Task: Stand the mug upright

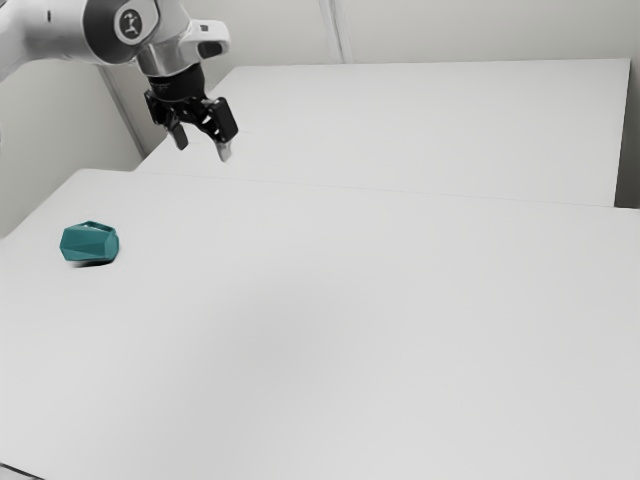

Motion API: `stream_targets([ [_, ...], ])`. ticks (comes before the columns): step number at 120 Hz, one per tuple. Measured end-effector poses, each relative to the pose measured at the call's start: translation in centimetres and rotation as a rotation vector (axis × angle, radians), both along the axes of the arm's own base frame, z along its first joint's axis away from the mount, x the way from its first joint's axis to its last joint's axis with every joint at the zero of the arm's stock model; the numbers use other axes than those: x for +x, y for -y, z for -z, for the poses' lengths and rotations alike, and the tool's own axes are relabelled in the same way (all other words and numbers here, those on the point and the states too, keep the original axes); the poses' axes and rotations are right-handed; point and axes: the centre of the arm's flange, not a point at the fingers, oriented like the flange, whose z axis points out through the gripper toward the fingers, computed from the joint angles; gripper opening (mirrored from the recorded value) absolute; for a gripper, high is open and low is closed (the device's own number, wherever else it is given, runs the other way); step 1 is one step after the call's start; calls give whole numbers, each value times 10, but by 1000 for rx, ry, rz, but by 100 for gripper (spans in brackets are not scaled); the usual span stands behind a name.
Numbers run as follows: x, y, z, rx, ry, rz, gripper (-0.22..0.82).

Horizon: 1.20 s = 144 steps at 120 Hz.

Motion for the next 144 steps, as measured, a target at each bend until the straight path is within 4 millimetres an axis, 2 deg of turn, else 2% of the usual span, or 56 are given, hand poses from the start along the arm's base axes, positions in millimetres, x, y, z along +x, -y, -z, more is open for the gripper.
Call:
stream_targets([
  [20, -1, -13, -2, -1, 1, -69, 60],
  [59, -20, 3, -21, -11, 40, -93, 60],
  [69, -27, -2, -22, -33, 53, -94, 60],
  [77, -28, -32, -15, -68, 54, -146, 60],
  [91, -34, -118, 4, -118, 46, -282, 60],
  [98, -37, -151, 11, -145, 53, -319, 60],
  [131, -28, -257, 76, -288, 40, -336, 60],
  [144, -27, -298, 90, -329, 66, -298, 60],
])
